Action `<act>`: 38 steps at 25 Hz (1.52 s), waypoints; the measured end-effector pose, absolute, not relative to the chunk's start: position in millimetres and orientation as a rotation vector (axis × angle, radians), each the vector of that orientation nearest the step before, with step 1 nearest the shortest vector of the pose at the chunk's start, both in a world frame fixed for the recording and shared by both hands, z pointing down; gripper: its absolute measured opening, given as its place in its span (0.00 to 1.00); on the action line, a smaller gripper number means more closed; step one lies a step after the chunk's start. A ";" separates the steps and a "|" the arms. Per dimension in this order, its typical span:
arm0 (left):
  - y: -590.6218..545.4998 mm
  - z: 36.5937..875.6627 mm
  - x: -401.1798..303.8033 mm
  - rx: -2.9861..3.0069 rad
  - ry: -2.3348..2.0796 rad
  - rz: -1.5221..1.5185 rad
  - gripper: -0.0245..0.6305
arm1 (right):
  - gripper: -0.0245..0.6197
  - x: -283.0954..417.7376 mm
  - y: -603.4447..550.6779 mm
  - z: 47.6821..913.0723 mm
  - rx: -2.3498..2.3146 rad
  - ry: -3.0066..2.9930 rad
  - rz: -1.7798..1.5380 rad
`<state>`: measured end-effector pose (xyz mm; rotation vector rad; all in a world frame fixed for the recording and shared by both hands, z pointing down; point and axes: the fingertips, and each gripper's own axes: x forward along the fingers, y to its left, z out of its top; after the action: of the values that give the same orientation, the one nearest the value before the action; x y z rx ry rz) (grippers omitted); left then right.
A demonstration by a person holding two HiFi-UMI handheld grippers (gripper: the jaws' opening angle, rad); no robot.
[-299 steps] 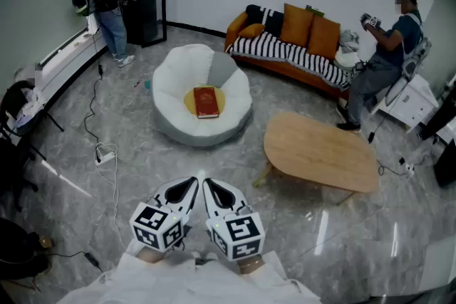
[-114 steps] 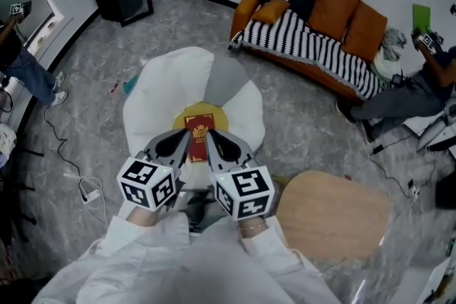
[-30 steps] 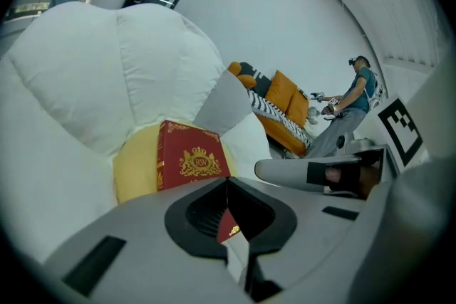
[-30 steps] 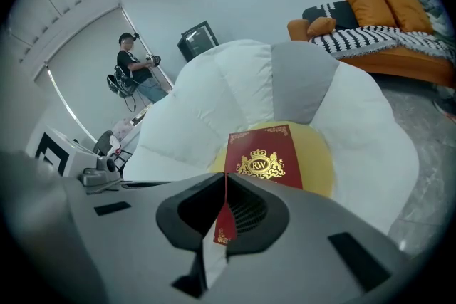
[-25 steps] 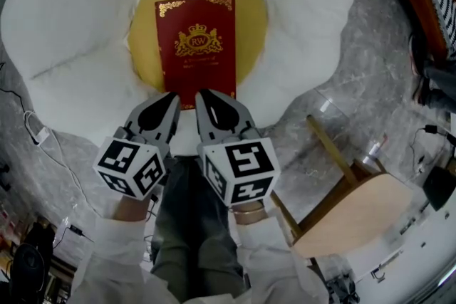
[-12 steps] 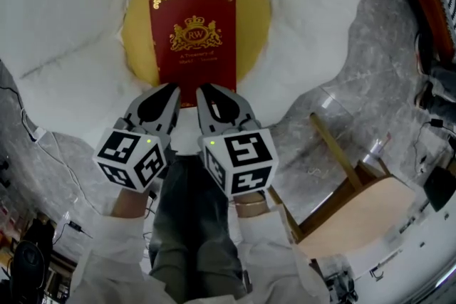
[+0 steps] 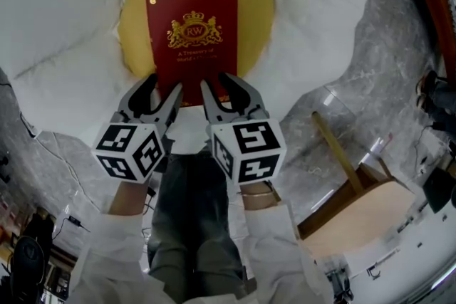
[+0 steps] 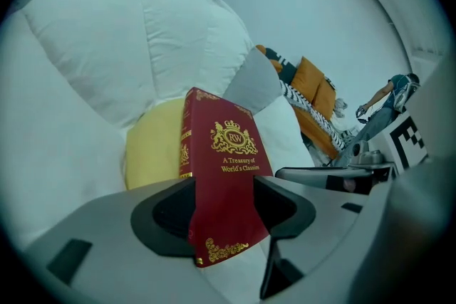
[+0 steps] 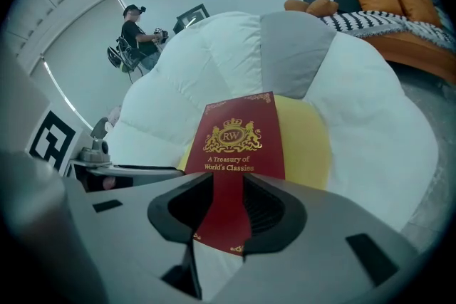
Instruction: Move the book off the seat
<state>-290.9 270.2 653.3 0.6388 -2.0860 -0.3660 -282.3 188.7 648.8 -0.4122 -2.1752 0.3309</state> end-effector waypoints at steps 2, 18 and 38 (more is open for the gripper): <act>271.5 656.2 -293.8 0.625 -2.085 -0.373 0.41 | 0.24 -286.6 185.3 650.4 -0.407 -2.178 0.324; 275.8 688.8 -303.6 0.561 -2.051 -0.394 0.58 | 0.53 -292.6 161.5 693.1 -0.344 -2.116 0.440; 256.9 715.2 -303.6 0.608 -1.962 -0.402 0.62 | 0.58 -289.2 174.9 723.5 -0.414 -2.018 0.657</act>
<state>-303.6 256.9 715.2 0.6081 -1.9620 -0.4023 -289.2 174.9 723.5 -0.4135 -2.0182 0.6575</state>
